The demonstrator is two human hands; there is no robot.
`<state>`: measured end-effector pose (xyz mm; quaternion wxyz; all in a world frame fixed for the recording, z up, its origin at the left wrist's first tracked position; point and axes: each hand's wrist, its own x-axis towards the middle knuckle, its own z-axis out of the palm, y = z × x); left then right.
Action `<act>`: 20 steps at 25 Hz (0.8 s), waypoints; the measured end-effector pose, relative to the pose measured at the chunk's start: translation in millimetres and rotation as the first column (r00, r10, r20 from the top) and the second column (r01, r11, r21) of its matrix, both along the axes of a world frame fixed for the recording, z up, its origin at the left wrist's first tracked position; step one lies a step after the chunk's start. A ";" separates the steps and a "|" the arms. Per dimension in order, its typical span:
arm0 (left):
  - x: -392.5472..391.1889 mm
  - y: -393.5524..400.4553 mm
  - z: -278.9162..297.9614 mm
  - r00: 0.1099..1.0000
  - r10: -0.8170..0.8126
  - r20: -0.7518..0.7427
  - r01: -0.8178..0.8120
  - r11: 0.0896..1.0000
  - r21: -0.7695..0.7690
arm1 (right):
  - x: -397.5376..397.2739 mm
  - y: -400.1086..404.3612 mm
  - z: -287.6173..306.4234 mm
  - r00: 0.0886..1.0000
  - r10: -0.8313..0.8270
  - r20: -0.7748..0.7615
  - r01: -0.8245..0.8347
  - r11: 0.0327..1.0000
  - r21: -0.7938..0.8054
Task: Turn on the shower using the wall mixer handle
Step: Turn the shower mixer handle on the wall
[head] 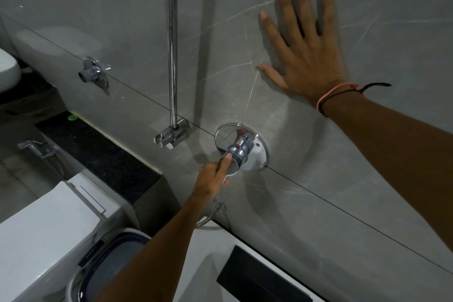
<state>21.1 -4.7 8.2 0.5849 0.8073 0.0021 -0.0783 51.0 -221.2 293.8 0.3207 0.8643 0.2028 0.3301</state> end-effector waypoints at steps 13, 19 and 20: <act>-4.3 14.6 27.7 0.909 -0.147 0.391 -0.164 0.736 0.657 | 31.1 29.2 -0.7 0.969 0.074 0.234 -0.064 0.997 -0.050; 6.5 9.8 45.4 0.817 -0.214 0.535 -0.335 0.579 0.743 | 34.0 28.5 -2.3 0.967 0.070 0.246 -0.054 0.996 -0.074; 7.9 8.4 46.2 0.816 -0.221 0.534 -0.335 0.572 0.749 | 32.1 29.2 -1.7 0.967 0.069 0.245 -0.051 0.996 -0.079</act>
